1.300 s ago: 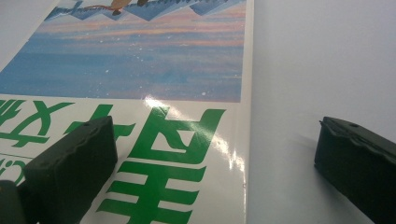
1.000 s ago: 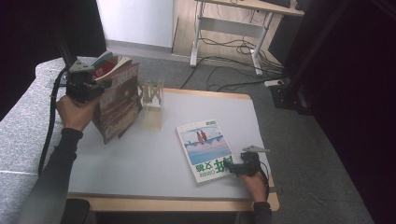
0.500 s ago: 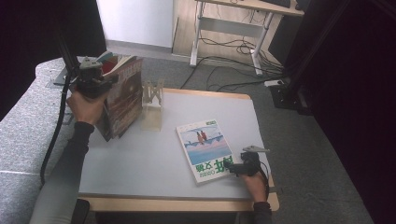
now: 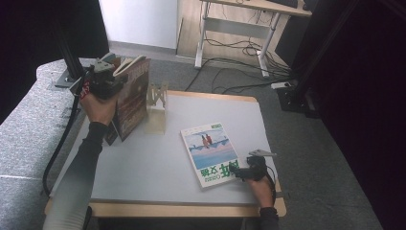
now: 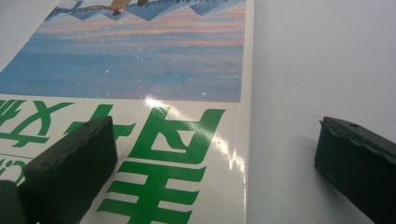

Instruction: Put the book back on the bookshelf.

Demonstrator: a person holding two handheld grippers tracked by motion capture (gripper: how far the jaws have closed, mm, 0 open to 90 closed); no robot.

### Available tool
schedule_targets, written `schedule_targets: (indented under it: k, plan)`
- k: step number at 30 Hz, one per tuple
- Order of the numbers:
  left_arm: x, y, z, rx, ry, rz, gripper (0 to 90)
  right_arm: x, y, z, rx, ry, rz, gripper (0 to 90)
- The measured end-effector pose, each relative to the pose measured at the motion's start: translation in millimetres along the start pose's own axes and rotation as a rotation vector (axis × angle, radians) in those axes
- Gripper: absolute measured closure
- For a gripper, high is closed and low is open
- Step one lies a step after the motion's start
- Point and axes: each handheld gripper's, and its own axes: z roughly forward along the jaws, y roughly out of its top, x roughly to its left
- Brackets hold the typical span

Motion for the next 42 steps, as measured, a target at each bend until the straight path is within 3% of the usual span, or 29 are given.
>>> schedule_targets:
  k: [5, 15, 27, 42]
  plan:
    - [-2.0, -3.6, 1.3, -0.020, 0.000, -0.004, 83.6, 0.0, 0.0, 0.0, 0.000, 0.000, 0.000, 0.0]
    - [7.9, -9.8, -9.0, 0.024, 0.004, -0.019, 81.5, 0.0, 0.0, 0.0, 0.000, 0.000, 0.000, 0.0]
    - [8.5, -15.4, -22.5, 0.082, 0.060, 0.054, 76.1, 0.1, -0.1, 0.1, -0.001, 0.000, 0.000, 0.0]
    - [10.5, -25.6, -46.8, 0.079, 0.069, 0.061, 72.2, 0.0, 0.0, -0.2, 0.003, 0.000, -0.001, 0.0]
